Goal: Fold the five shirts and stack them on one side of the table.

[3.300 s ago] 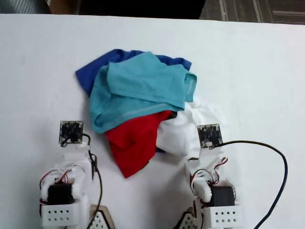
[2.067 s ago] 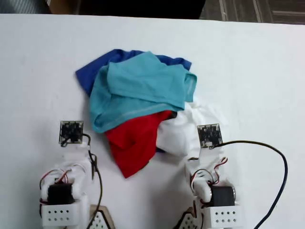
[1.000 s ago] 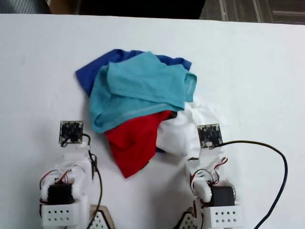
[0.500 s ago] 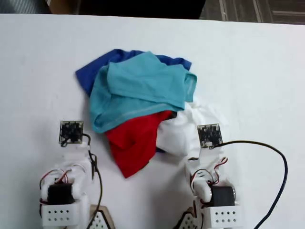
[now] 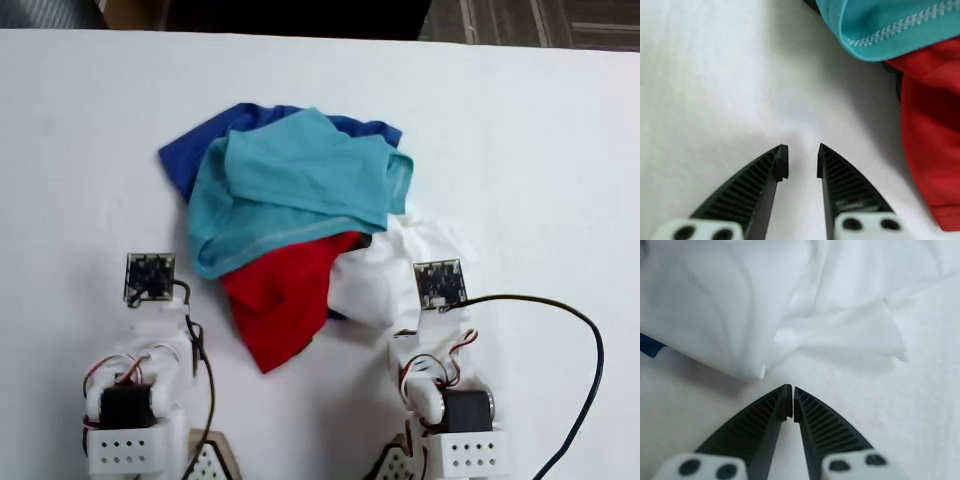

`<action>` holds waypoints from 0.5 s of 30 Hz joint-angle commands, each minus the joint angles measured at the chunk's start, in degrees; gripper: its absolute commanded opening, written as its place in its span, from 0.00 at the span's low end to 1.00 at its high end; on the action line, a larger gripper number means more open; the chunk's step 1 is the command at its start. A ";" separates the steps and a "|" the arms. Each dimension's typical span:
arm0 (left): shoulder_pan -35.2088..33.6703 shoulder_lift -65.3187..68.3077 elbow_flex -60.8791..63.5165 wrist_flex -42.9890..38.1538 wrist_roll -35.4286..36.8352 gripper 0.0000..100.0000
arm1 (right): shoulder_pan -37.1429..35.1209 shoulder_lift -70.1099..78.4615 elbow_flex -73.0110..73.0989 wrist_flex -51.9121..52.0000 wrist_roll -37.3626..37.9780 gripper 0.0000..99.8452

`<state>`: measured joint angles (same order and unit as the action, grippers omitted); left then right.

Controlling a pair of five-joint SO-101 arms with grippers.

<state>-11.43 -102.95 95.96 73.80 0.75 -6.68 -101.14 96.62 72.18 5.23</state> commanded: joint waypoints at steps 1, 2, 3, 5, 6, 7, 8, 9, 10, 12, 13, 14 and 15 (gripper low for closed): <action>0.79 -1.14 1.19 -0.79 0.53 0.13 | -0.13 -1.10 0.44 -0.04 -0.35 0.02; 2.64 -1.14 1.19 -0.62 0.62 0.13 | -0.13 -1.10 0.44 -0.04 -0.35 0.02; 4.66 -1.14 1.19 -0.44 0.62 0.13 | -0.13 -1.10 0.44 -0.04 -0.35 0.02; 8.26 -1.14 1.19 -0.44 0.53 0.12 | -0.13 -1.10 0.44 -0.04 -0.35 0.02; 10.20 -1.14 1.19 -0.44 0.53 0.12 | -0.13 -1.10 0.44 -0.04 -0.35 0.02; 11.87 -1.14 1.19 -0.44 0.53 0.12 | -0.13 -1.10 0.44 -0.04 -0.35 0.02; 13.45 -1.14 1.19 -0.44 0.53 0.12 | -0.13 -1.10 0.44 -0.04 -0.35 0.02; 14.77 -1.14 1.19 -0.44 0.53 0.12 | -0.13 -1.10 0.44 -0.04 -0.35 0.02; 15.82 -1.14 1.19 -0.44 0.53 0.12 | -0.13 -1.10 0.44 -0.04 -0.35 0.02; 17.49 -1.14 1.19 -0.44 0.62 0.12 | -0.13 -1.10 0.44 -0.04 -0.35 0.02; 17.76 -1.14 1.19 -0.44 0.62 0.12 | -0.13 -1.10 0.44 -0.04 -0.35 0.02; 17.93 -1.14 1.19 -0.44 0.62 0.12 | -0.13 -1.10 0.44 -0.04 -0.35 0.02; 18.11 -1.14 1.19 -0.44 0.53 0.12 | -0.13 -1.10 0.44 -0.04 -0.35 0.02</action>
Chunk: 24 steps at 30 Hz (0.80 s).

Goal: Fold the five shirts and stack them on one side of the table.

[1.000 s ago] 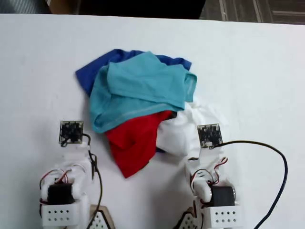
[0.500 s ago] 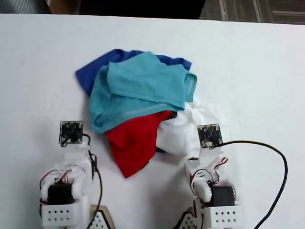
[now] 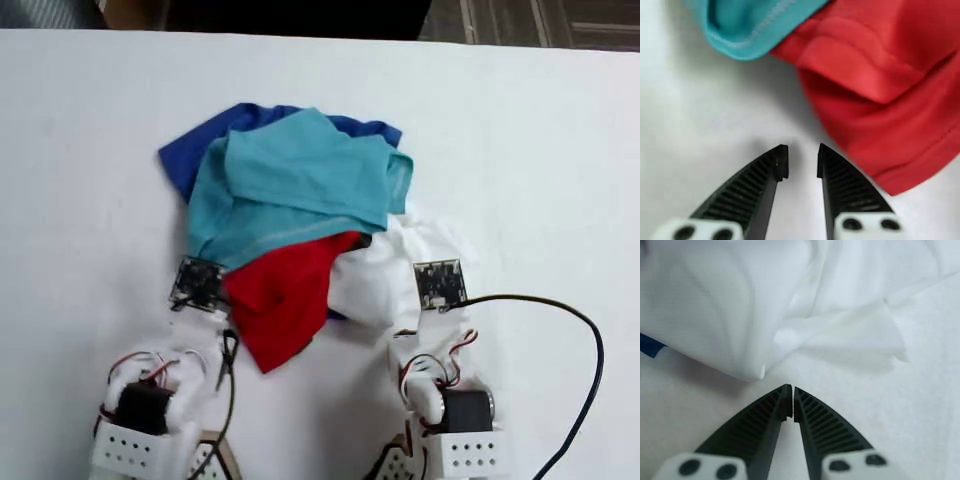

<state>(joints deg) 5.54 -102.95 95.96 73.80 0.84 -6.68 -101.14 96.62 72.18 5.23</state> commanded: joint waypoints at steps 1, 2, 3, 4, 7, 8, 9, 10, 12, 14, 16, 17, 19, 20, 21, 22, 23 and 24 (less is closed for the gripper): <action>1.14 -1.14 1.19 -0.44 0.44 0.12 | -0.13 -1.10 0.44 -0.04 -0.35 0.02; 1.14 -1.14 1.19 -0.44 0.44 0.12 | -0.13 -1.10 0.44 -0.04 -0.35 0.02; 1.14 -1.14 1.19 -0.44 0.44 0.12 | -0.13 -1.10 0.44 -0.04 -0.35 0.02; 1.14 -1.14 1.19 -0.44 0.44 0.12 | -0.31 -1.10 0.44 -0.04 -0.35 0.02; 1.14 -1.14 1.19 -0.44 0.44 0.12 | -0.40 -1.10 0.44 -0.04 -0.35 0.02; 1.14 -1.14 1.19 -0.44 0.53 0.12 | -0.40 -1.10 0.44 -0.04 -0.44 0.02; 1.14 -1.14 1.19 -0.44 0.53 0.12 | -0.40 -1.10 0.44 -0.04 -0.62 0.02; 0.79 -1.14 1.19 -0.44 0.35 0.13 | -0.40 -1.10 0.44 -0.04 -0.44 0.02; -0.26 -1.14 1.19 -0.44 0.26 0.13 | -0.48 -1.10 0.44 -0.40 -0.18 0.02; -3.25 -1.14 1.19 -1.32 0.26 0.13 | -1.01 -1.10 0.44 -3.38 2.64 0.02; -7.30 -1.14 1.19 -5.19 0.26 0.13 | -0.04 -1.10 0.44 -7.78 8.09 0.02; -10.55 -1.14 1.19 -7.38 0.26 0.13 | 1.98 -1.10 0.44 -9.80 11.08 0.02; -18.29 -1.14 1.19 -12.31 -0.62 0.13 | 7.25 -1.19 0.35 -15.69 16.09 0.02; -22.51 -1.14 1.19 -15.12 -2.46 0.13 | 10.42 -1.19 0.35 -18.86 17.85 0.02; -27.25 -1.14 1.19 -18.11 -5.63 0.13 | 13.41 -1.19 0.26 -22.02 19.34 0.02; -32.09 -1.14 1.19 -21.36 -9.67 0.13 | 15.69 -1.19 -0.26 -24.57 20.57 0.02; -36.57 -1.14 1.19 -24.79 -14.51 0.13 | 17.45 -0.84 -1.67 -25.71 21.89 0.02; -41.23 -1.14 1.19 -28.84 -19.52 0.13 | 19.03 -0.75 -4.04 -25.45 23.74 0.02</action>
<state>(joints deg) -22.07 -102.95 95.96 55.25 -6.90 6.86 -101.14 96.35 50.46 24.40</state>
